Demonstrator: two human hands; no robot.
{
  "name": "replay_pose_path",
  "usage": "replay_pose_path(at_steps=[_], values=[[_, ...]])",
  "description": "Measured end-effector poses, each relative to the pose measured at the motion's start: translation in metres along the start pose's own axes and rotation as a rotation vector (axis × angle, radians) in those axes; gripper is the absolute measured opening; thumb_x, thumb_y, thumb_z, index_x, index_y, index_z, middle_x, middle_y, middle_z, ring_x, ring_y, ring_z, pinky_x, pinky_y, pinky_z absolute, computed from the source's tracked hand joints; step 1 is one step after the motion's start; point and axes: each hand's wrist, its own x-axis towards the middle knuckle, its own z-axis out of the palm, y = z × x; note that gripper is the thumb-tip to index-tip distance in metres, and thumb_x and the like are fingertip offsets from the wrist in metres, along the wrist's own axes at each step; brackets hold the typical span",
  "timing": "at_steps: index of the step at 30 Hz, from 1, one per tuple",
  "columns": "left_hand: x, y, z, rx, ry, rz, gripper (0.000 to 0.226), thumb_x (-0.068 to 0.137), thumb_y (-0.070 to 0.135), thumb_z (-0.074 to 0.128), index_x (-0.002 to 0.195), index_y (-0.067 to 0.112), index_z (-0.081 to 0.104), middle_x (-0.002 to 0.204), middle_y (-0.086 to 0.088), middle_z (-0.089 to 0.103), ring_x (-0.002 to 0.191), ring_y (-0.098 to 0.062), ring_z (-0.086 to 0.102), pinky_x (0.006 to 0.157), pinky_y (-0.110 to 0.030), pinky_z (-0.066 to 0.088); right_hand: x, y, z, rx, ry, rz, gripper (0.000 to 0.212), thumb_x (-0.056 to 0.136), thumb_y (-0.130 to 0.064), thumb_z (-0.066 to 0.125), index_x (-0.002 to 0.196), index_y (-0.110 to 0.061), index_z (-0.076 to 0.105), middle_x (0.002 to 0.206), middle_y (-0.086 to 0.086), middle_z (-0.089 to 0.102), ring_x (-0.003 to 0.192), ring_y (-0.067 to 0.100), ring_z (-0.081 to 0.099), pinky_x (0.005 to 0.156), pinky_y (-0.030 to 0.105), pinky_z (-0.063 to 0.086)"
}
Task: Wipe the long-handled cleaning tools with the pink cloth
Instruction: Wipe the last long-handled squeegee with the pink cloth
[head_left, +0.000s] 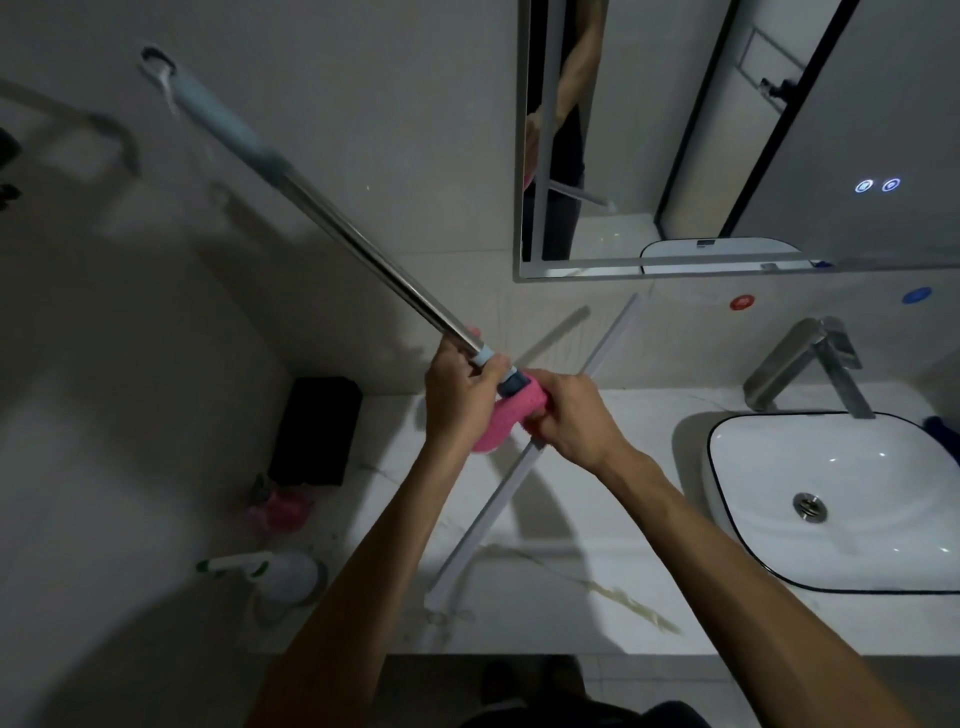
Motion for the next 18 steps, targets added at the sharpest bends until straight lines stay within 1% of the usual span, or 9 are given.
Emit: replay_pose_path(at_steps=[3, 5, 7, 8, 10, 12, 13, 15, 18], values=[[0.004, -0.007, -0.001, 0.006, -0.034, -0.009, 0.04, 0.09, 0.013, 0.072, 0.127, 0.008, 0.058, 0.116, -0.01, 0.07, 0.095, -0.018, 0.072, 0.08, -0.029, 0.06, 0.001, 0.005, -0.002, 0.047, -0.04, 0.039, 0.035, 0.076, 0.008, 0.062, 0.096, -0.018, 0.075, 0.061, 0.0, 0.069, 0.051, 0.009, 0.063, 0.056, 0.024, 0.053], [0.004, -0.009, -0.003, 0.027, -0.069, -0.002, 0.041, 0.09, 0.011, 0.071, 0.128, 0.011, 0.057, 0.121, -0.009, 0.068, 0.098, -0.017, 0.072, 0.079, -0.026, 0.06, 0.001, 0.009, -0.003, 0.058, -0.003, 0.065, 0.039, 0.076, 0.003, 0.069, 0.106, -0.02, 0.078, 0.071, 0.001, 0.074, 0.062, 0.012, 0.068, 0.064, 0.027, 0.056], [0.003, -0.009, -0.004, 0.016, -0.096, 0.024, 0.044, 0.089, 0.004, 0.069, 0.13, 0.013, 0.054, 0.122, -0.007, 0.065, 0.102, -0.017, 0.07, 0.082, -0.025, 0.058, 0.0, 0.01, -0.005, 0.11, 0.023, 0.088, 0.038, 0.077, 0.0, 0.073, 0.109, -0.02, 0.077, 0.078, 0.001, 0.076, 0.07, 0.016, 0.071, 0.07, 0.032, 0.057], [0.002, -0.008, -0.004, 0.023, -0.106, 0.042, 0.045, 0.089, 0.002, 0.068, 0.13, 0.014, 0.053, 0.122, -0.007, 0.063, 0.103, -0.018, 0.068, 0.083, -0.025, 0.058, 0.0, 0.01, -0.006, 0.142, 0.014, 0.102, 0.04, 0.078, 0.001, 0.073, 0.111, -0.02, 0.076, 0.082, 0.002, 0.077, 0.073, 0.017, 0.071, 0.072, 0.034, 0.058], [0.003, -0.008, -0.004, 0.053, -0.112, 0.07, 0.046, 0.088, 0.0, 0.067, 0.129, 0.013, 0.052, 0.121, -0.007, 0.06, 0.103, -0.019, 0.067, 0.081, -0.022, 0.058, 0.0, 0.006, -0.008, 0.211, -0.08, 0.111, 0.047, 0.081, 0.005, 0.068, 0.119, -0.021, 0.072, 0.09, 0.006, 0.076, 0.08, 0.022, 0.071, 0.076, 0.036, 0.06], [0.003, -0.007, -0.004, 0.067, -0.126, 0.086, 0.046, 0.088, -0.004, 0.065, 0.13, 0.01, 0.052, 0.12, -0.01, 0.06, 0.101, -0.017, 0.066, 0.075, -0.017, 0.057, 0.002, 0.002, -0.011, 0.284, -0.201, 0.136, 0.047, 0.083, 0.01, 0.062, 0.116, -0.023, 0.068, 0.091, 0.007, 0.072, 0.081, 0.023, 0.069, 0.079, 0.04, 0.061], [0.003, -0.007, -0.004, 0.07, -0.136, 0.088, 0.046, 0.088, -0.004, 0.065, 0.13, 0.01, 0.053, 0.121, -0.011, 0.062, 0.101, -0.016, 0.066, 0.076, -0.019, 0.058, 0.003, 0.002, -0.013, 0.309, -0.241, 0.145, 0.045, 0.081, 0.012, 0.062, 0.111, -0.021, 0.068, 0.089, 0.008, 0.07, 0.079, 0.019, 0.067, 0.08, 0.04, 0.061], [0.001, -0.006, -0.003, 0.07, -0.147, 0.094, 0.044, 0.09, -0.001, 0.066, 0.13, 0.012, 0.054, 0.122, -0.011, 0.064, 0.104, -0.017, 0.068, 0.082, -0.028, 0.06, 0.004, 0.001, -0.017, 0.32, -0.269, 0.165, 0.043, 0.076, 0.015, 0.064, 0.107, -0.015, 0.069, 0.086, 0.011, 0.068, 0.076, 0.014, 0.063, 0.08, 0.038, 0.06], [-0.002, -0.006, -0.001, 0.09, -0.1, 0.092, 0.033, 0.088, 0.005, 0.07, 0.118, 0.011, 0.059, 0.112, -0.004, 0.068, 0.099, -0.015, 0.07, 0.081, -0.03, 0.06, 0.002, -0.005, -0.019, 0.4, -0.266, 0.227, 0.045, 0.076, 0.016, 0.062, 0.101, -0.02, 0.069, 0.083, 0.005, 0.065, 0.073, 0.009, 0.061, 0.073, 0.029, 0.056]])
